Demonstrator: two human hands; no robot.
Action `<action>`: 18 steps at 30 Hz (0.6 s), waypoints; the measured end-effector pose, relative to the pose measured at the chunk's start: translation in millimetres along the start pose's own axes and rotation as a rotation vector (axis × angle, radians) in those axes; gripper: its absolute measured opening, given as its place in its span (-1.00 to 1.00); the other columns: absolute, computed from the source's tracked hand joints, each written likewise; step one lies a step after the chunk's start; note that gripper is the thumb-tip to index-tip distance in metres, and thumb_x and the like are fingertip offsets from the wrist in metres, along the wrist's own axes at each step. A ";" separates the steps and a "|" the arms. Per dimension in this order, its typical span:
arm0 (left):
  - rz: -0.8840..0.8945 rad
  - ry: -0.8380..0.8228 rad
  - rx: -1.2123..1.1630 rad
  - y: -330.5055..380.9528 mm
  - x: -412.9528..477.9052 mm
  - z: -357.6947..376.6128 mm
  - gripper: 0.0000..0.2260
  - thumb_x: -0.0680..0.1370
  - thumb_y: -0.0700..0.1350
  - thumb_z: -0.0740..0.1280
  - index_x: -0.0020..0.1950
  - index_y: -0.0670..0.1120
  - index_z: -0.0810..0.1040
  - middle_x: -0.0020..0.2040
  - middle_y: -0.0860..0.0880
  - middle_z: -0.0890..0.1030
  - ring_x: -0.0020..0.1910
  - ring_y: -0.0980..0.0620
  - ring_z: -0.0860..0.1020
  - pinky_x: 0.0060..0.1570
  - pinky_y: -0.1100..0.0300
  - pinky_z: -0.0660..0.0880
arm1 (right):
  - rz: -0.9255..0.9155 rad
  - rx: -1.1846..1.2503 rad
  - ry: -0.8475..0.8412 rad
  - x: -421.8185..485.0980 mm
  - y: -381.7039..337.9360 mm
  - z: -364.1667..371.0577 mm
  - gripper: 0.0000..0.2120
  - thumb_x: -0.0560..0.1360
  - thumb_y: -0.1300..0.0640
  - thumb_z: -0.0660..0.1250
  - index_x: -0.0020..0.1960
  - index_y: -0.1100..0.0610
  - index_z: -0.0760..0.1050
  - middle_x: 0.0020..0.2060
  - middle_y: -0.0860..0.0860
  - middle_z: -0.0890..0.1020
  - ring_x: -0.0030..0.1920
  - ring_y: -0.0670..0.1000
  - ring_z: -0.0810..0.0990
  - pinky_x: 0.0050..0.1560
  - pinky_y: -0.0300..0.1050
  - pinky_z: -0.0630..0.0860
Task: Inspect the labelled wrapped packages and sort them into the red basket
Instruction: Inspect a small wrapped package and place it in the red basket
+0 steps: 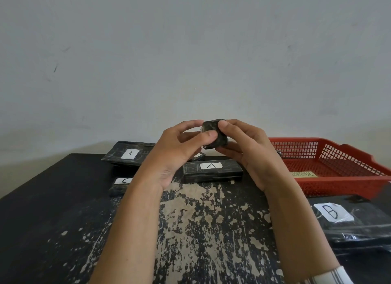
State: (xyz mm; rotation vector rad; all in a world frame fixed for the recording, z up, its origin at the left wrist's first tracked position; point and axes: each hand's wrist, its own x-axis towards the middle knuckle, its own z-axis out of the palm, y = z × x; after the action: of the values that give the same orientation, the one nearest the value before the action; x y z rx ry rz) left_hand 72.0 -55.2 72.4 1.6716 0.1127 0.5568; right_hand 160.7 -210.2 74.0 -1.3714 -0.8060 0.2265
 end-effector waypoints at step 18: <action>0.139 -0.003 0.094 -1.2 -3.3 1.6 -0.21 0.33 -0.27 0.65 0.45 0.13 0.43 0.30 0.16 0.63 0.31 0.28 0.54 0.49 0.06 0.38 | 0.143 -0.006 -0.039 -1.1 -4.1 1.7 -0.52 0.58 -0.19 0.33 0.39 0.07 0.55 0.12 0.09 0.75 0.03 0.05 0.78 0.05 -0.05 0.70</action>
State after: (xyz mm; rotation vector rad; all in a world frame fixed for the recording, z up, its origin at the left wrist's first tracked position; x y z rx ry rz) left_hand 70.0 -57.7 70.2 1.7807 0.0205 0.6616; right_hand 157.6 -210.4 77.4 -1.4351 -0.7418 0.3631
